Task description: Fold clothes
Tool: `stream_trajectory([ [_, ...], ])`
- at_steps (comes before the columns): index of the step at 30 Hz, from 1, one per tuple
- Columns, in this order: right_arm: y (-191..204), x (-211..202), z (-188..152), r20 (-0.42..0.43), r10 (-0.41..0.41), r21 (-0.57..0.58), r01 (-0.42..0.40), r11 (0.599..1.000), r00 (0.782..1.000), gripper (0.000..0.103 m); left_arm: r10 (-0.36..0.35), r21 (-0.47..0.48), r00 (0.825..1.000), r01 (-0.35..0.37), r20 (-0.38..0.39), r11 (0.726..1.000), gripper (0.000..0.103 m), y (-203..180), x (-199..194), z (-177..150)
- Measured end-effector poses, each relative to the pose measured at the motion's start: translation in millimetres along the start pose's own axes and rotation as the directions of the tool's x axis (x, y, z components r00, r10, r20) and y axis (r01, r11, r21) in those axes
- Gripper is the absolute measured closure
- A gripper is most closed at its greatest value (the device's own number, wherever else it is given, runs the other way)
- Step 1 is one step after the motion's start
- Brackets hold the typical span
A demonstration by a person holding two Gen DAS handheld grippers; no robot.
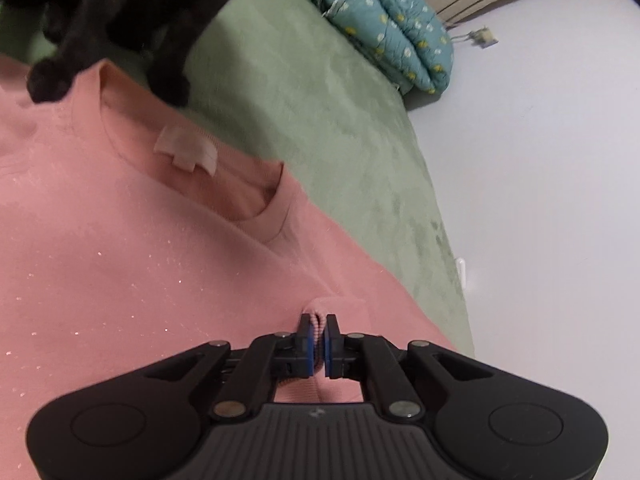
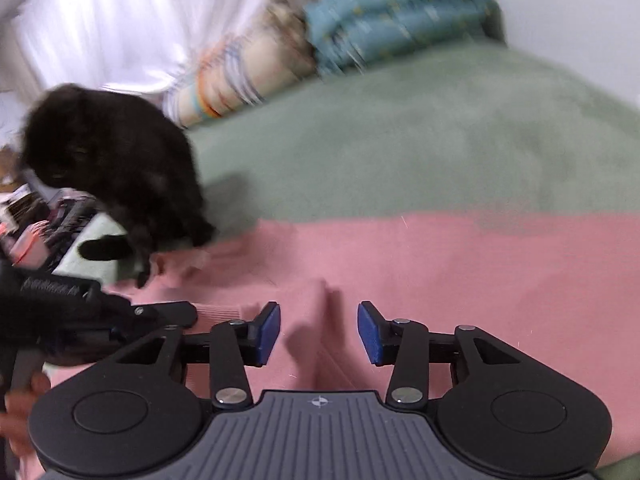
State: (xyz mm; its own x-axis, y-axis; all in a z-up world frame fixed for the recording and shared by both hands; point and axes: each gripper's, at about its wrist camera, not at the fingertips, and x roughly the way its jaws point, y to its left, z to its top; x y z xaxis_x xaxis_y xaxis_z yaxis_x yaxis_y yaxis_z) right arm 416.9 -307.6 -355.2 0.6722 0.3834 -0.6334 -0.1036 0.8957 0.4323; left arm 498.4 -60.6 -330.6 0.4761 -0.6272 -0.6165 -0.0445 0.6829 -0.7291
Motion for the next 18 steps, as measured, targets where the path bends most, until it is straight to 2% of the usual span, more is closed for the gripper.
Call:
stream_trajectory([
  [1, -3, 4, -1, -0.009, 0.005, 0.024, -0.005, 1.0, 1.0, 0.094, 0.006, -0.003, 1.0, -0.006, 0.0, 1.0, 0.093, 2, 1, -1],
  [2, -6, 7, -2, -0.024, 0.003, 0.035, -0.002, 0.999, 1.0, 0.098, 0.018, -0.013, 1.0, -0.018, 0.001, 1.0, 0.089, 6, -2, -1],
  [3, -6, 8, -4, -0.027, -0.008, 0.031, 0.009, 0.999, 1.0, 0.098, 0.034, -0.02, 0.999, -0.033, 0.002, 0.999, 0.084, 11, -6, 0],
  [5, -2, 5, -5, -0.018, -0.031, 0.005, 0.031, 1.0, 0.999, 0.097, 0.043, -0.011, 0.999, -0.043, 0.009, 0.999, 0.084, 18, -15, 4],
  [7, 2, -10, -8, 0.01, -0.061, -0.011, 0.061, 0.998, 0.998, 0.09, 0.045, 0.031, 0.998, -0.046, 0.032, 0.998, 0.075, 19, -33, 6],
  [9, 5, -31, -15, 0.058, -0.026, -0.009, 0.026, 1.0, 0.998, 0.084, 0.05, 0.097, 0.997, -0.057, 0.065, 0.994, 0.061, 17, -54, 5],
  [10, 4, -35, -20, 0.034, 0.005, 0.001, -0.005, 1.0, 0.999, 0.083, 0.053, 0.121, 0.996, -0.062, 0.076, 0.991, 0.06, 15, -60, 5],
  [12, 0, -36, -32, -0.049, 0.039, 0.056, -0.036, 0.998, 0.998, 0.072, 0.049, 0.177, 0.996, -0.061, 0.071, 0.982, 0.059, 10, -69, 2],
  [13, -3, -36, -39, -0.056, 0.059, 0.098, -0.053, 0.994, 0.997, 0.071, 0.048, 0.194, 0.997, -0.06, 0.065, 0.979, 0.059, 9, -72, 0],
  [14, -7, -36, -44, -0.047, 0.074, 0.136, -0.067, 0.988, 0.996, 0.075, 0.047, 0.203, 0.997, -0.059, 0.063, 0.977, 0.059, 9, -77, -3],
  [15, -11, -36, -49, -0.038, 0.086, 0.172, -0.079, 0.982, 0.996, 0.093, 0.044, 0.21, 0.997, -0.056, 0.063, 0.976, 0.059, 11, -85, -5],
  [18, -16, -36, -57, -0.042, 0.061, 0.164, -0.053, 0.985, 0.997, 0.096, 0.056, 0.189, 0.995, -0.071, 0.086, 0.979, 0.058, 26, -113, -7],
])
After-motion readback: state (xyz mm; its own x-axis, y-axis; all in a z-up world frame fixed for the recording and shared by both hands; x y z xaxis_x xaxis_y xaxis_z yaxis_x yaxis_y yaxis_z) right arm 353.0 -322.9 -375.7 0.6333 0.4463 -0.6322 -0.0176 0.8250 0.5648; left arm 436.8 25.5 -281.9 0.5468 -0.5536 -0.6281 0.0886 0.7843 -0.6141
